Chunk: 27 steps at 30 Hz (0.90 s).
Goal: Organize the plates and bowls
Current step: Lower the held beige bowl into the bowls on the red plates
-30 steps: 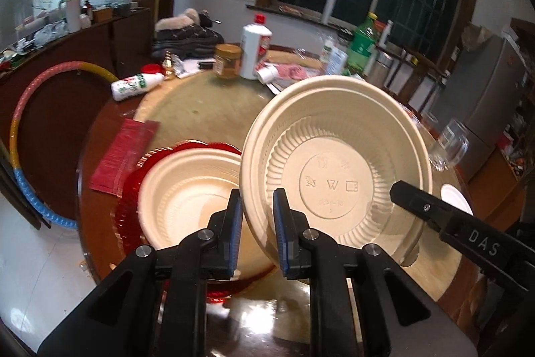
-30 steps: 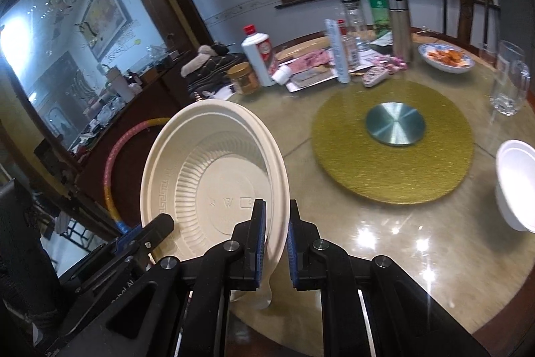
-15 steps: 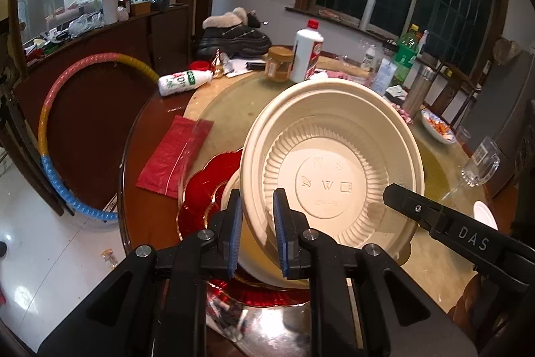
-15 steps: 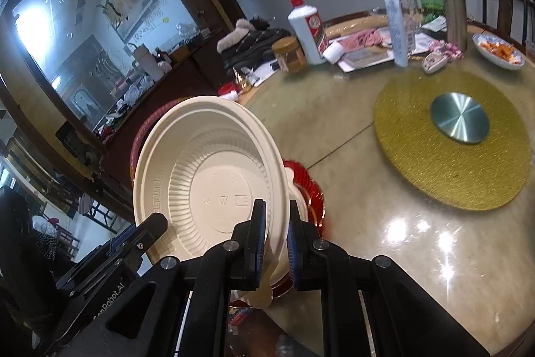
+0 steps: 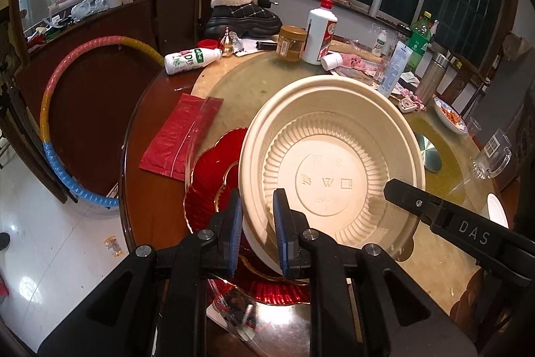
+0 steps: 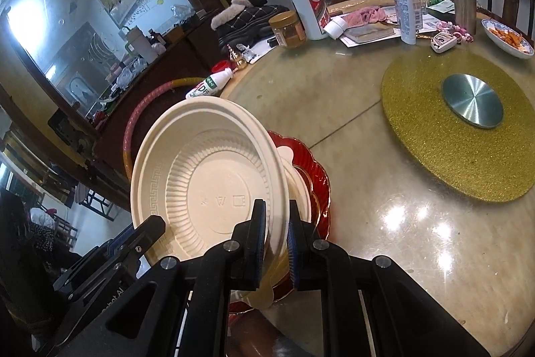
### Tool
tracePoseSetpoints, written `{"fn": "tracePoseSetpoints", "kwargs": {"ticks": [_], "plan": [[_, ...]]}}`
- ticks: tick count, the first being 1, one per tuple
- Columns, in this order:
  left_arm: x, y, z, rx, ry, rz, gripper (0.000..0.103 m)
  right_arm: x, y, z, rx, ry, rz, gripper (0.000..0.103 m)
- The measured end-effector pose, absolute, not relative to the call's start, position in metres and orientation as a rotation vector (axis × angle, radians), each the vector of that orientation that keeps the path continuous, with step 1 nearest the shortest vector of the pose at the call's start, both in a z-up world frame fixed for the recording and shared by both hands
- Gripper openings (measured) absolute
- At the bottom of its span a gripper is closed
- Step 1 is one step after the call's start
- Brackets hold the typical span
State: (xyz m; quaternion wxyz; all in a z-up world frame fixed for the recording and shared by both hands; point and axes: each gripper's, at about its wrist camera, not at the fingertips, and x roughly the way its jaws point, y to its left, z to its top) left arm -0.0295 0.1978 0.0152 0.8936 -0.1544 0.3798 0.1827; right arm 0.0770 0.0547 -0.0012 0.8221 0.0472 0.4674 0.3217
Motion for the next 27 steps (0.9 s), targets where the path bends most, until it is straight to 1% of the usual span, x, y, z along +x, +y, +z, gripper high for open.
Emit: {"fn": "tracePoseSetpoints", "kwargs": {"ticks": [11, 27], "plan": [[-0.032, 0.207, 0.007, -0.339, 0.808, 0.385, 0.016, 0.072, 0.067, -0.008, 0.062, 1.016, 0.686, 0.014], [-0.033, 0.209, 0.003, -0.352, 0.814, 0.376, 0.016, 0.068, 0.07, -0.005, 0.041, 1.009, 0.676, 0.015]]}}
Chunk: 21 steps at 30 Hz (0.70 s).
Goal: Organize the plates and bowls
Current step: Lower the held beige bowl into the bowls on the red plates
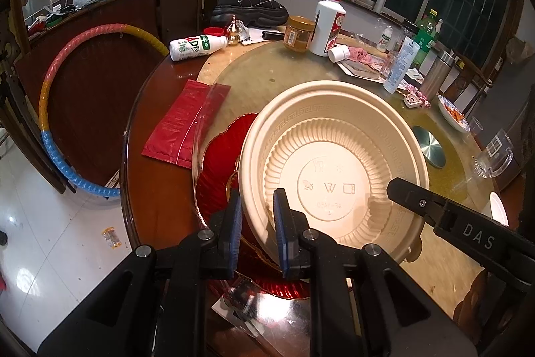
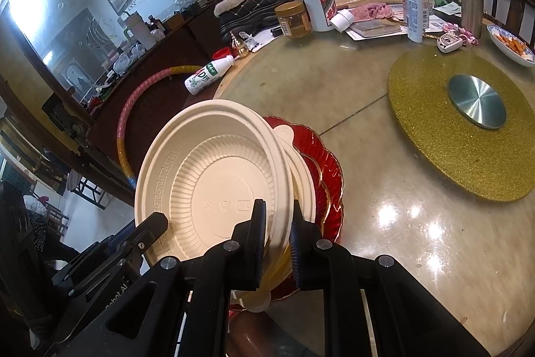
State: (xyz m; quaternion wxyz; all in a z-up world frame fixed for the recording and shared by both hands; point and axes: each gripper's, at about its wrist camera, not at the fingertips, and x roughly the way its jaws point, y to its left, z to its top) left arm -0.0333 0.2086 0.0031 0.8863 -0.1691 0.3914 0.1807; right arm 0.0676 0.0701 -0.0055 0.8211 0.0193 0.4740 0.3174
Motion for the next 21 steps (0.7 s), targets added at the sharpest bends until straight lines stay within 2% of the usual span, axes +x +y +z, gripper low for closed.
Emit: {"fn": "tracePoseSetpoints", "kwargs": {"ticks": [21], "plan": [[-0.0351, 0.2133, 0.0005, -0.378, 0.831, 0.371, 0.016, 0.0617, 0.0761, 0.0003, 0.009, 0.986, 0.655, 0.015]]}}
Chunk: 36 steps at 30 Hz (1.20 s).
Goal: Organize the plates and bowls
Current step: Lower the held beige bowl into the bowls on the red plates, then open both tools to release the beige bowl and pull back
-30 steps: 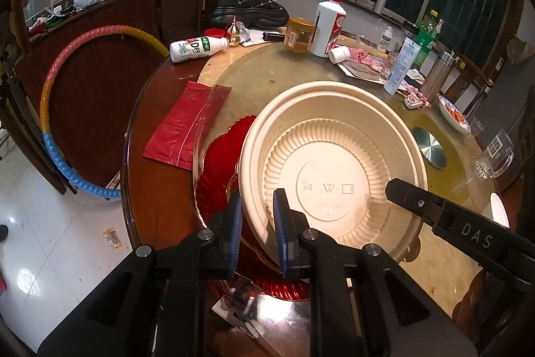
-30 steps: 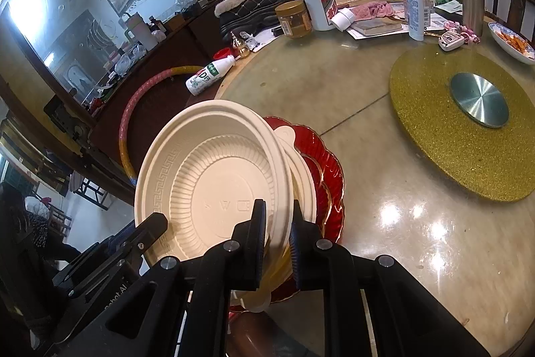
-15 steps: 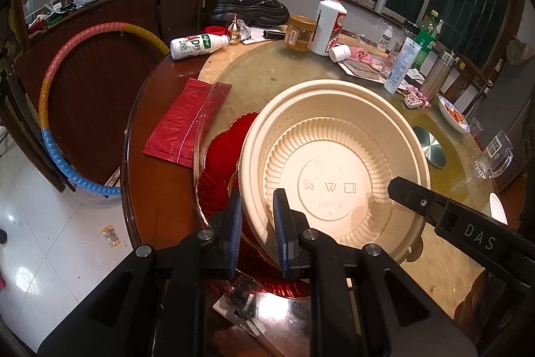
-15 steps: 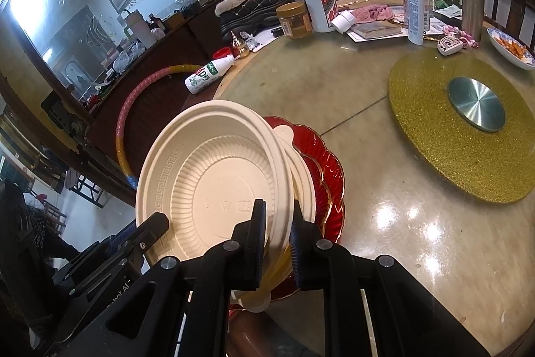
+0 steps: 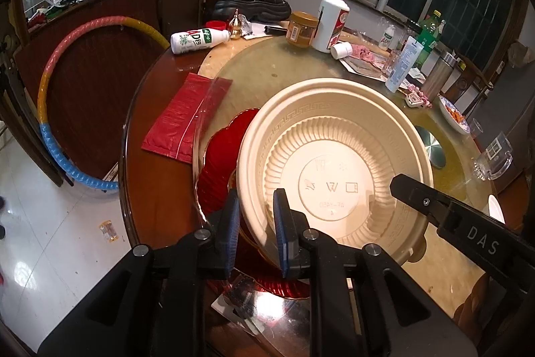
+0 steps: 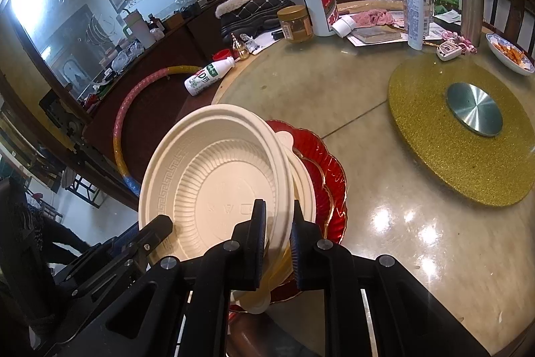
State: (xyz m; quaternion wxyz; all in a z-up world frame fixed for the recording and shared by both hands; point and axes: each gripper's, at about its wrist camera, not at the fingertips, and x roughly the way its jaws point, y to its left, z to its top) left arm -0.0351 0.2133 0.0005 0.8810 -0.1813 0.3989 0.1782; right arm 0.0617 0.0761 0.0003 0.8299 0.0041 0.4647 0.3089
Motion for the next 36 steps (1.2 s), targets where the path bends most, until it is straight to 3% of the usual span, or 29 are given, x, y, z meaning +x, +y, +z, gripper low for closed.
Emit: {"fn": "tracePoseSetpoints", "kwargs": {"ticks": [16, 18, 19, 23, 25, 27, 29, 31, 36], "plan": [[-0.035, 0.217, 0.002, -0.403, 0.83, 0.367, 0.016, 0.062, 0.076, 0.002, 0.02, 0.988, 0.659, 0.016], [-0.036, 0.218, 0.004, -0.418, 0.821, 0.361, 0.02, 0.062, 0.074, 0.003, 0.031, 0.986, 0.658, 0.019], [-0.038, 0.219, 0.006, -0.424, 0.81, 0.365, 0.024, 0.062, 0.073, 0.005, 0.04, 0.981, 0.658, 0.026], [-0.047, 0.22, 0.017, -0.442, 0.741, 0.401, 0.051, 0.061, 0.068, 0.009, 0.064, 0.967, 0.667, 0.034], [-0.054, 0.22, 0.026, -0.455, 0.689, 0.409, 0.052, 0.059, 0.064, 0.013, 0.076, 0.958, 0.674, 0.034], [-0.06, 0.219, 0.035, -0.474, 0.638, 0.413, 0.054, 0.058, 0.059, 0.018, 0.099, 0.94, 0.682, 0.042], [-0.065, 0.216, 0.042, -0.49, 0.586, 0.401, 0.066, 0.057, 0.05, 0.023, 0.134, 0.915, 0.681, 0.05], [-0.068, 0.208, 0.049, -0.483, 0.548, 0.389, 0.067, 0.057, 0.044, 0.025, 0.142, 0.9, 0.667, 0.056], [-0.057, 0.179, 0.054, -0.406, 0.554, 0.332, 0.07, 0.06, 0.012, 0.02, 0.186, 0.899, 0.645, 0.056]]}}
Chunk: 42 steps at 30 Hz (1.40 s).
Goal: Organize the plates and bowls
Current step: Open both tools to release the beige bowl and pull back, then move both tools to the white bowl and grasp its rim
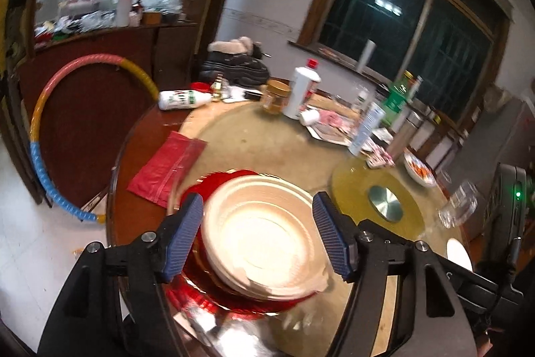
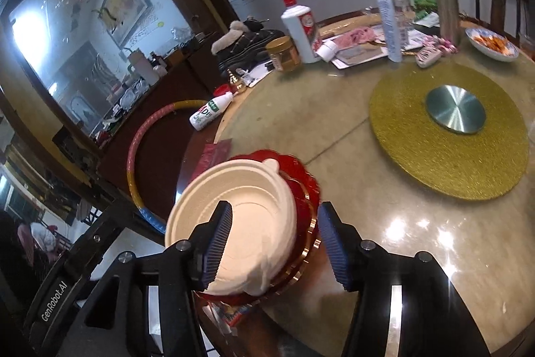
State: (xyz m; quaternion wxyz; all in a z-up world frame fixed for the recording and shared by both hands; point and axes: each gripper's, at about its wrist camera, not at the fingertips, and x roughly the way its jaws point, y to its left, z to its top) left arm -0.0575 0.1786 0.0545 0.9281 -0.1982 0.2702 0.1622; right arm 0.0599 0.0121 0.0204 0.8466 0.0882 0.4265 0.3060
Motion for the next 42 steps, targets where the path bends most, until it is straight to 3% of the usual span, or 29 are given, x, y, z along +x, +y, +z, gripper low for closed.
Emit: {"fn": "tracePoseSetpoints", "kwargs": {"ticks": [2, 6, 13, 23, 36, 42], "plan": [[-0.048, 0.163, 0.053, -0.369, 0.572, 0.302, 0.081, 0.061, -0.013, 0.016, 0.219, 0.892, 0.616, 0.056], [-0.016, 0.113, 0.043, -0.26, 0.659, 0.189, 0.081, 0.067, -0.075, 0.004, 0.299, 0.9, 0.535, 0.065], [0.039, 0.006, 0.017, -0.143, 0.861, -0.063, 0.081, 0.068, -0.197, 0.002, 0.396, 0.895, 0.365, 0.072], [0.09, -0.113, 0.001, -0.112, 0.951, -0.249, 0.081, 0.079, -0.347, 0.0, 0.526, 0.917, 0.091, 0.086], [0.145, -0.183, -0.02, -0.031, 1.011, -0.221, 0.081, 0.128, -0.415, -0.05, 0.672, 1.035, -0.01, 0.085], [0.156, -0.189, -0.028, -0.047, 1.025, -0.214, 0.081, 0.139, -0.412, -0.059, 0.656, 1.065, -0.018, 0.06]]}}
